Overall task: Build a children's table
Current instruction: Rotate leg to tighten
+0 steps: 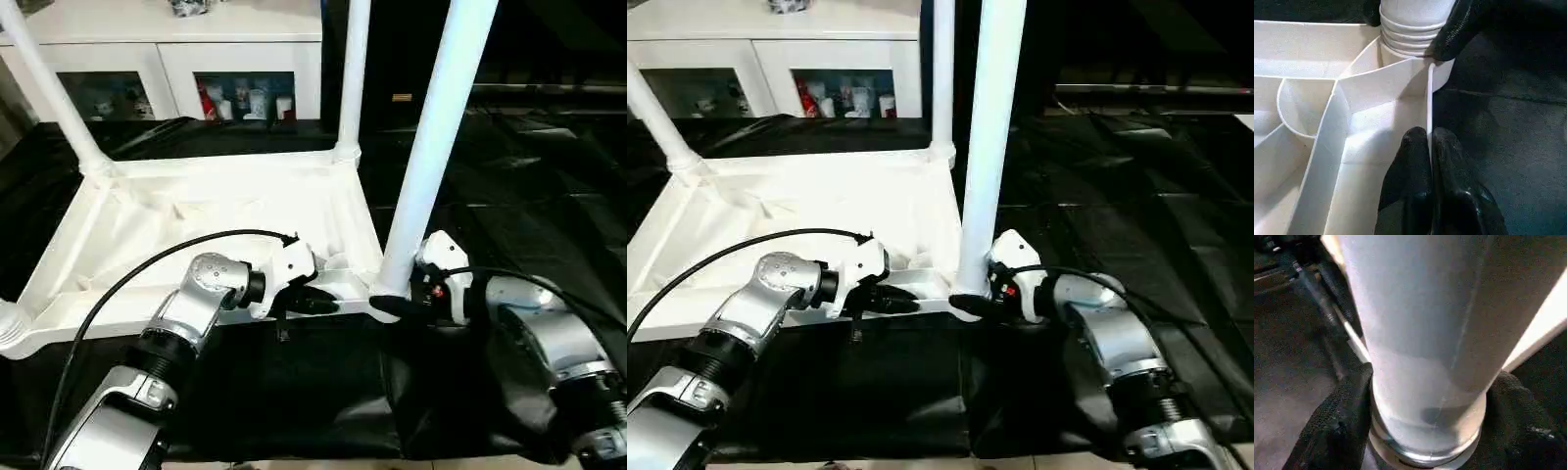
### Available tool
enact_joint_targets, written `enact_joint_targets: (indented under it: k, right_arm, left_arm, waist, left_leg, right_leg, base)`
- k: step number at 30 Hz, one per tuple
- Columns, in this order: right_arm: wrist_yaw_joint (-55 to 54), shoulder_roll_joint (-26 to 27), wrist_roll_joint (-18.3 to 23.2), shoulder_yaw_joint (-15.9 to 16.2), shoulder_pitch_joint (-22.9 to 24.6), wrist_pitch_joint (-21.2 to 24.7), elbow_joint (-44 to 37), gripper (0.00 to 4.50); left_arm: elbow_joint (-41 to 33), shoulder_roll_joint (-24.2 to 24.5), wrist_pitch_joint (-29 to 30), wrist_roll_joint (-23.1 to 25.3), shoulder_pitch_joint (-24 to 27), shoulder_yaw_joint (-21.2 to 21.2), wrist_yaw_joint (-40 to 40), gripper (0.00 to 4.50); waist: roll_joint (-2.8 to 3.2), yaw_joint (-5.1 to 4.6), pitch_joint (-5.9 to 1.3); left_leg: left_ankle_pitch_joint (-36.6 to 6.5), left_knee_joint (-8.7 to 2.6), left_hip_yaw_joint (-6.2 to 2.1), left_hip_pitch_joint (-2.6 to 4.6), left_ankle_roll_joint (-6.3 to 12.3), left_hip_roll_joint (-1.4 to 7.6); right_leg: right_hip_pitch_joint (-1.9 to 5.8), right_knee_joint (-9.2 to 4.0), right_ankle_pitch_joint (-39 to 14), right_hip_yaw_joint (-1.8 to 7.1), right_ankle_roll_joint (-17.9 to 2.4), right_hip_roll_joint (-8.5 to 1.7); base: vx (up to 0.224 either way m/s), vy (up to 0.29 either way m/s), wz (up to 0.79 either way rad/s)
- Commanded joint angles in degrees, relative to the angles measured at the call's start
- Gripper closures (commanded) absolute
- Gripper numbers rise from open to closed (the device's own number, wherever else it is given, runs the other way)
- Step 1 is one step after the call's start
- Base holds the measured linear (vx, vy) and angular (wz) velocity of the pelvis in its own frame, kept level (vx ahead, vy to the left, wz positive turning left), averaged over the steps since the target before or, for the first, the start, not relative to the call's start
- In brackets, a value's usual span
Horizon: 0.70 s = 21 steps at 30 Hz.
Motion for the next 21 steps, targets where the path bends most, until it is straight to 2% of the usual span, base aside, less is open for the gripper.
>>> enact_joint_targets:
  k: [1,2,3,4,5,6,7,8,10,12,15,16,18,21]
  right_arm:
    - [-6.7,3.3,-0.7,-1.5,-0.7,0.7,3.3,1.79]
    - [-14.3,6.7,-1.4,-3.5,-1.4,0.6,6.4,1.79]
    - [-16.0,7.4,-1.6,-3.9,-1.5,0.6,7.1,1.79]
    - [-17.6,8.1,-1.7,-4.3,-1.7,0.6,7.7,1.79]
    - [-22.8,10.8,-1.8,-5.7,-2.2,1.0,9.6,1.79]
    - [-26.8,12.9,-1.8,-6.7,-2.6,1.0,11.0,1.8]
    - [-32.0,15.7,-2.5,-7.2,-3.5,0.6,13.2,1.8]
    - [-33.6,16.6,-2.9,-7.3,-3.8,0.3,14.0,1.8]
    - [-37.7,18.6,-4.9,-6.2,-5.4,-0.5,16.7,1.8]
    - [-38.0,20.0,-5.8,-5.5,-6.8,-1.8,18.5,1.8]
    - [-35.7,20.3,-5.5,-5.7,-7.3,-3.5,18.3,1.8]
    - [-35.2,20.1,-5.2,-6.0,-7.3,-3.9,18.0,1.24]
    - [-34.6,19.8,-4.7,-6.8,-7.4,-5.0,17.7,1.1]
    - [-28.3,16.1,-2.1,-7.8,-7.0,-5.2,14.2,0.75]
  left_arm:
    - [1.6,-2.8,-0.4,0.3,0.0,-0.1,4.6,4.5]
    - [3.8,-4.7,0.0,2.0,-0.7,0.1,10.1,4.5]
    - [4.3,-5.1,0.1,2.2,-0.8,0.2,11.3,4.5]
    - [4.6,-5.6,0.2,2.4,-0.9,0.3,12.2,4.5]
    - [5.8,-7.4,1.2,2.9,-1.4,0.5,15.5,4.5]
    - [6.5,-8.8,2.3,3.5,-1.7,0.3,17.8,4.5]
    - [7.8,-11.2,3.5,4.3,-2.4,0.0,21.5,4.5]
    - [8.3,-12.1,3.8,4.5,-2.6,-0.1,22.4,4.5]
    - [9.6,-14.8,4.8,4.9,-3.5,-0.5,25.1,4.5]
    - [11.1,-16.4,4.4,5.4,-4.4,-1.0,26.2,4.5]
    - [12.2,-16.5,2.9,6.0,-5.0,-1.0,26.1,4.5]
    - [12.2,-16.3,2.6,6.0,-5.0,-1.0,25.9,4.5]
    - [12.1,-15.8,1.8,6.1,-5.0,-0.8,25.4,4.5]
    - [10.3,-12.7,-0.4,5.2,-4.1,-0.7,20.9,4.5]
  waist:
    - [-1.15,0.02,-3.36]
    - [-1.13,-0.27,-3.23]
    - [-0.91,-0.81,-2.89]
    - [-1.01,-0.93,-2.93]
    - [-0.9,-1.29,-3.05]
    - [-0.84,-1.51,-2.82]
    - [-0.89,-1.58,-2.83]
    - [-0.92,-1.61,-2.89]
    - [-0.83,-1.62,-2.87]
    - [-0.96,-1.71,-2.77]
    - [-0.94,-1.6,-2.86]
    - [-0.95,-1.54,-2.92]
    - [-0.92,-1.48,-2.97]
    - [-1.06,-1.32,-3.1]
  left_leg:
    - [-11.0,-3.67,-0.86,0.52,3.78,2.04]
    - [-11.7,-3.79,-0.93,0.53,3.18,2.0]
    - [-14.0,-4.07,-0.9,0.74,1.96,1.86]
    - [-15.2,-4.09,-1.06,0.93,1.23,1.78]
    - [-15.8,-4.16,-1.15,0.81,0.74,1.78]
    - [-17.3,-4.27,-1.12,1.25,0.25,1.85]
    - [-17.7,-4.28,-1.21,1.25,-0.07,1.74]
    - [-18.4,-4.38,-1.34,1.31,-0.41,1.66]
    - [-18.8,-4.39,-1.34,1.3,-0.27,1.62]
    - [-20.4,-4.43,-1.42,1.32,0.03,1.46]
    - [-20.5,-4.46,-1.47,1.22,0.72,1.45]
    - [-20.3,-4.51,-1.5,1.21,0.76,1.5]
    - [-19.3,-4.6,-1.47,0.98,1.25,1.61]
    - [-18.4,-4.49,-1.39,0.76,2.22,1.72]
  right_leg:
    - [2.8,-3.86,-11.7,1.74,-14.1,-2.62]
    - [2.7,-4.1,-12.9,1.71,-13.8,-2.6]
    - [2.33,-4.63,-16.7,1.66,-13.1,-2.52]
    - [2.38,-4.76,-19.1,1.55,-12.6,-2.61]
    - [2.42,-4.78,-20.5,1.7,-11.7,-2.65]
    - [1.94,-5.24,-21.8,1.76,-11.3,-2.45]
    - [1.98,-5.3,-22.6,1.73,-11.0,-2.48]
    - [2.02,-5.56,-24.4,1.7,-10.0,-2.59]
    - [1.94,-5.69,-24.8,1.74,-9.8,-2.59]
    - [1.82,-6.09,-27.2,1.59,-8.7,-2.55]
    - [1.81,-6.33,-27.3,1.62,-7.8,-2.59]
    - [1.87,-6.23,-26.7,1.62,-7.9,-2.6]
    - [1.99,-5.93,-24.1,1.68,-8.7,-2.54]
    - [2.33,-5.65,-21.4,1.72,-9.6,-2.61]
  base:
    - [0.0,0.0,0.0]
    - [0.0,0.0,0.0]
    - [0.0,0.0,0.0]
    - [0.0,0.0,0.0]
    - [0.0,0.0,0.0]
    - [0.0,0.0,0.0]
    - [0.0,0.0,0.0]
    - [0.0,0.0,0.0]
    - [0.0,0.0,0.0]
    - [0.0,0.0,0.0]
    - [0.0,0.0,0.0]
    - [0.0,0.0,0.0]
    - [0.0,0.0,0.0]
    - [0.0,0.0,0.0]
